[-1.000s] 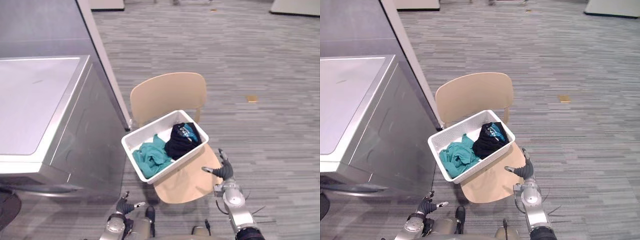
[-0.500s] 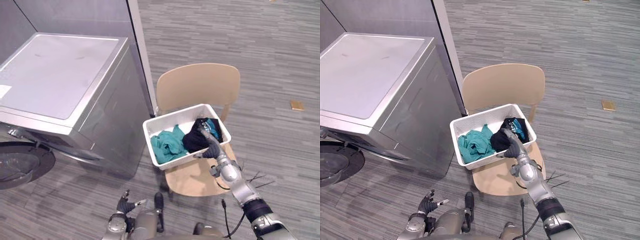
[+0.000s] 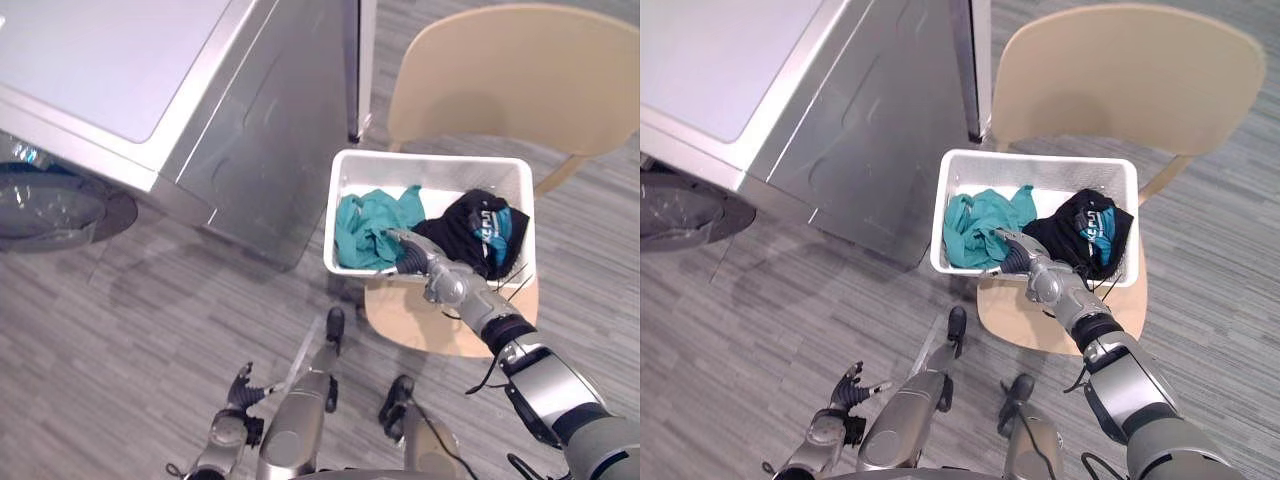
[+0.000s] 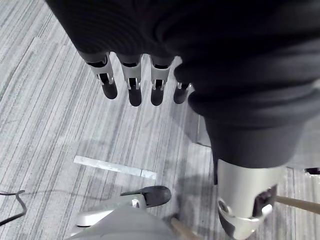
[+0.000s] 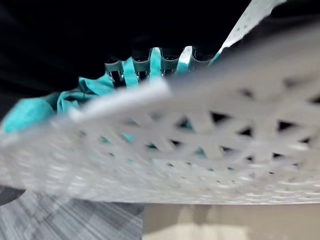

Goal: Pick up the laundry basket with both hands and put the clothes into the washing machine.

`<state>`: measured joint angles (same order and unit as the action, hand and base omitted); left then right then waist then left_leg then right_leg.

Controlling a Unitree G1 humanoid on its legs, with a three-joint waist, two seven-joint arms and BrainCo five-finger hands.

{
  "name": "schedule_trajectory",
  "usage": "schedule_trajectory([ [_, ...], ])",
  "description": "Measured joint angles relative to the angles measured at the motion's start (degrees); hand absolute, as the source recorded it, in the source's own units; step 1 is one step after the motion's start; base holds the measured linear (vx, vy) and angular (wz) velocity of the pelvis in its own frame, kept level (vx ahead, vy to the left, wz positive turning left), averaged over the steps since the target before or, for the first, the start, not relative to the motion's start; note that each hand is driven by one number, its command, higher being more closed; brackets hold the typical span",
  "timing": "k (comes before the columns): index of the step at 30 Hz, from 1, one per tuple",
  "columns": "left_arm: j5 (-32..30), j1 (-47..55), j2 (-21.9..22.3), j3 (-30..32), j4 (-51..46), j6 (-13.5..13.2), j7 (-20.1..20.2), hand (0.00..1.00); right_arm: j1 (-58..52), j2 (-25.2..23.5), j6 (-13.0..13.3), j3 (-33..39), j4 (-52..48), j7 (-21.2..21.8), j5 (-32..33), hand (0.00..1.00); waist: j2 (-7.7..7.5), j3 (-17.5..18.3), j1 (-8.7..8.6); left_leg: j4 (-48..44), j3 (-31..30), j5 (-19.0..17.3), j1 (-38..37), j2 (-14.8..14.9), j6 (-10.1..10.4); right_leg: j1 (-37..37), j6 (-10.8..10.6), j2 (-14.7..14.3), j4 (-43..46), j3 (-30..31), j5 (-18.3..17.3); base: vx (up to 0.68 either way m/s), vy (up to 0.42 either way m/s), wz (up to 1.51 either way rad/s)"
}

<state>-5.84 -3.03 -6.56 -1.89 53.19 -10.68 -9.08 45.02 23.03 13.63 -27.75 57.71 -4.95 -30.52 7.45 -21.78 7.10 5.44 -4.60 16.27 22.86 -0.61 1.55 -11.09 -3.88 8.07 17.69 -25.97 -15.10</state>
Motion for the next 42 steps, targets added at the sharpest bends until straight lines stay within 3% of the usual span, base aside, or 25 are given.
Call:
schedule_trajectory([
  [3, 0.81, -0.80, 0.68, -0.35, -1.85, -0.65, -0.11, 0.00, 4.74, 0.36, -3.09, 0.00, 4.06, -2.30, 0.16, 0.00, 1.69, -0.80, 0.55, 0.08, -1.89, -0.20, 2.54, 0.58, 0.34, -3.10, 0.52, -0.29, 2.66, -1.26, -1.01, -0.10, -0.074, 0.18],
  [6, 0.76, -0.81, 0.83, -1.28, -1.94, -0.83, -0.11, 0.00, 4.90, 3.20, -5.11, 0.41, 4.30, -3.23, 0.47, 0.00, 1.87, -0.93, 1.37, 0.02, -3.85, 0.34, 3.61, 0.06, 1.01, -4.17, 0.62, 0.24, 5.06, -2.35, -2.14, -0.01, -0.077, 0.25],
  [17, 0.52, -0.95, 0.68, -2.81, -1.32, -0.98, -1.22, 0.00, 2.85, 3.75, -5.70, 2.77, 2.07, -5.06, 2.01, 0.00, 1.68, -1.05, 1.55, -0.01, -6.23, 2.16, 3.27, 0.09, 1.65, -3.75, 1.32, -0.27, 6.48, -2.33, -4.33, 0.01, -0.100, 0.10],
  [18, 0.51, -0.95, 0.68, -2.81, -1.12, -0.97, -1.23, 0.00, 2.61, 3.46, -5.88, 3.11, 1.78, -5.10, 2.02, 1.00, 1.66, -1.06, 1.49, -0.01, -6.25, 2.19, 3.13, 0.18, 1.63, -3.49, 1.34, -0.45, 6.15, -2.34, -4.31, 0.00, -0.097, 0.00],
  [28, 0.39, -1.01, 0.68, -2.97, -0.95, -1.05, -1.50, 0.00, 2.28, 3.03, -6.74, 5.08, 1.03, -7.24, 3.31, 1.00, 1.48, -1.17, 1.51, 0.02, -6.09, 2.17, 2.73, 0.83, 1.65, -3.19, 1.41, -1.14, 6.14, -1.82, -4.28, 0.00, -0.070, -0.02],
  [33, 0.39, -0.99, 0.66, -2.71, -0.83, -1.03, -1.51, 0.00, 1.96, 2.95, -7.12, 5.62, -2.77, -7.09, 8.96, 1.00, 1.06, -1.44, 1.45, 0.01, -5.93, 2.19, 2.65, 1.21, 1.64, -3.14, 1.71, -1.53, 5.86, -1.64, -4.05, -0.01, -0.055, -0.04],
  [37, -0.78, -0.44, 0.66, -2.11, -0.25, -0.89, -1.60, 0.00, -1.61, 0.59, -7.09, 10.08, -8.65, -6.97, 15.02, 1.00, 0.48, -1.63, 1.13, -0.01, -6.11, 2.89, 2.09, 1.71, 2.58, -2.06, 1.79, -2.22, 4.68, -1.87, -3.61, -0.03, -0.070, 0.01],
  [40, -1.57, -0.26, 0.75, -1.18, 0.71, -0.81, -1.69, 0.00, -3.59, -1.40, -5.77, 12.71, -13.81, -7.18, 20.87, 1.00, 0.40, -1.59, 0.62, -0.01, -6.16, 4.07, 1.99, 1.88, 4.20, -1.72, 1.76, -2.37, 4.12, -1.93, -2.94, -0.05, -0.047, -0.02],
  [42, -1.60, 0.03, 0.82, 0.01, 1.02, -0.67, -2.08, 0.00, -4.63, -2.50, -5.12, 13.67, -15.88, -7.19, 22.75, 1.00, 0.21, -1.50, 0.12, -0.01, -6.16, 4.08, 1.62, 2.03, 4.21, -1.42, 1.75, -2.47, 4.09, -1.89, -2.76, -0.07, -0.028, -0.04],
])
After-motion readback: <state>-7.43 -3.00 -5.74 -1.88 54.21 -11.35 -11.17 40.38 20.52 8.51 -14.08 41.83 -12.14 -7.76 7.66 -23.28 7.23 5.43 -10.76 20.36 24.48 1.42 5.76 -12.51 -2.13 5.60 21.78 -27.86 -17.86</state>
